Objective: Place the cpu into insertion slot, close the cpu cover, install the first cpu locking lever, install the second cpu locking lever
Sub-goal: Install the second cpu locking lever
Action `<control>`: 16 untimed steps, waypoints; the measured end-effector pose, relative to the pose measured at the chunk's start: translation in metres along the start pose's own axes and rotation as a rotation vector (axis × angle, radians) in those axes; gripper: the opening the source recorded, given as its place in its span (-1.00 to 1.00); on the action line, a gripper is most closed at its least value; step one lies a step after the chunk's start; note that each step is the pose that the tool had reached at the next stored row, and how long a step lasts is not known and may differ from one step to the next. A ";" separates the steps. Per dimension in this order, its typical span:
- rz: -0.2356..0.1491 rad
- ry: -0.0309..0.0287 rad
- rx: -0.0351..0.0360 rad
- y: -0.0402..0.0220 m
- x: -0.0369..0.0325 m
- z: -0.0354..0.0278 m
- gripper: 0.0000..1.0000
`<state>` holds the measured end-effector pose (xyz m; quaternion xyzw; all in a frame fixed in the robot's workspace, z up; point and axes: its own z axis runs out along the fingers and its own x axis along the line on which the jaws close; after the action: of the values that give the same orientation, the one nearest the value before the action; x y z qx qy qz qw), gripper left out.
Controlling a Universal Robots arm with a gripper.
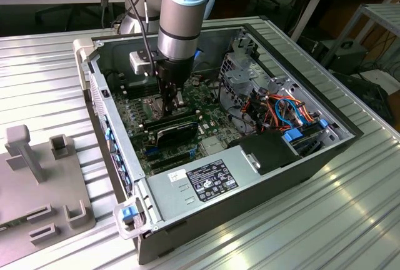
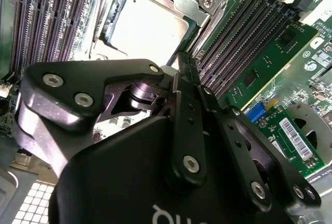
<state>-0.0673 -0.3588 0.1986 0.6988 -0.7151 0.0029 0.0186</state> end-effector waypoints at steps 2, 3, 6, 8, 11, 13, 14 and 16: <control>0.000 -0.0027 -0.0006 0.0001 0.0002 0.0008 -0.79; 0.000 -0.0024 -0.0010 -0.0003 -0.0003 0.0010 -0.79; 0.000 -0.0031 -0.0039 -0.0004 -0.0002 0.0004 -0.79; 0.000 -0.0052 -0.0029 -0.0001 0.0005 -0.0001 -0.79; 0.000 -0.0090 -0.0009 0.0002 0.0008 -0.0021 -0.79; 0.000 -0.0126 0.0003 -0.0003 -0.0008 -0.0054 -0.79; 0.000 -0.0151 0.0024 -0.0005 -0.0014 -0.0082 -0.79; 0.000 -0.0126 0.0016 -0.0005 -0.0013 -0.0115 -0.79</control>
<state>-0.0665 -0.3572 0.2100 0.6989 -0.7151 -0.0010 0.0135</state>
